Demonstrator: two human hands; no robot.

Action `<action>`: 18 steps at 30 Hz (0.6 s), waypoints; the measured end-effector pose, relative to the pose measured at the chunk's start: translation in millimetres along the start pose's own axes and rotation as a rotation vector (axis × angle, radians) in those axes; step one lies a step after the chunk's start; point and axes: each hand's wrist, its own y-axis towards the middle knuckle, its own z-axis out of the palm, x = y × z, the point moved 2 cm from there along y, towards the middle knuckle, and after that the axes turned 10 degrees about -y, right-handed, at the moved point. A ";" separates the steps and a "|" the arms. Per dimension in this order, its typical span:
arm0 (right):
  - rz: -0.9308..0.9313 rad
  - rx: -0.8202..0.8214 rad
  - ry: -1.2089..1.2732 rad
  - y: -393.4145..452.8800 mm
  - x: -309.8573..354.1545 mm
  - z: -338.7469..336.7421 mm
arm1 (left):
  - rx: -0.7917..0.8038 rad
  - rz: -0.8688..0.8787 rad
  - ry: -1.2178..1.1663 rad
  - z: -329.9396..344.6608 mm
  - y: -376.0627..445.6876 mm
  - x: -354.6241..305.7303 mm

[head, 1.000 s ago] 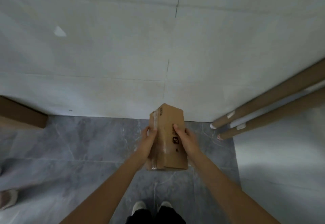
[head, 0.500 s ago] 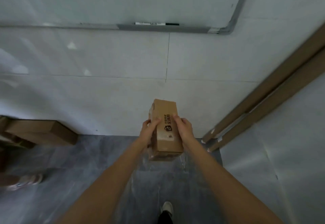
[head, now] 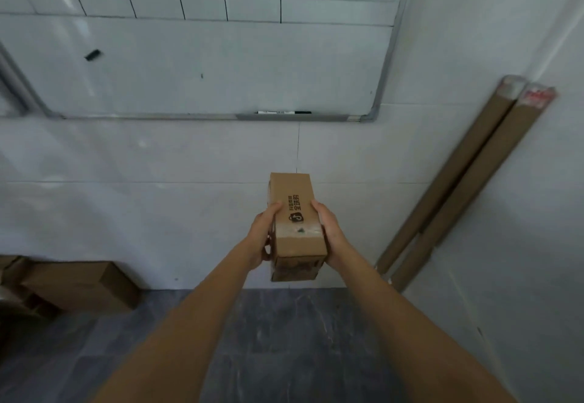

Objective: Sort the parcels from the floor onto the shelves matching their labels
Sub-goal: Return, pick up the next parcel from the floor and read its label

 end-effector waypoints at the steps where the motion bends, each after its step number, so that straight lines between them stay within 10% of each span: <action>1: -0.012 0.035 -0.021 -11.9 11.8 2.3 | 0.020 0.015 0.000 0.8 -3.6 -7.7; 18: -0.018 0.132 -0.137 -50.3 67.8 3.4 | -0.021 0.199 0.071 7.8 -40.1 -57.3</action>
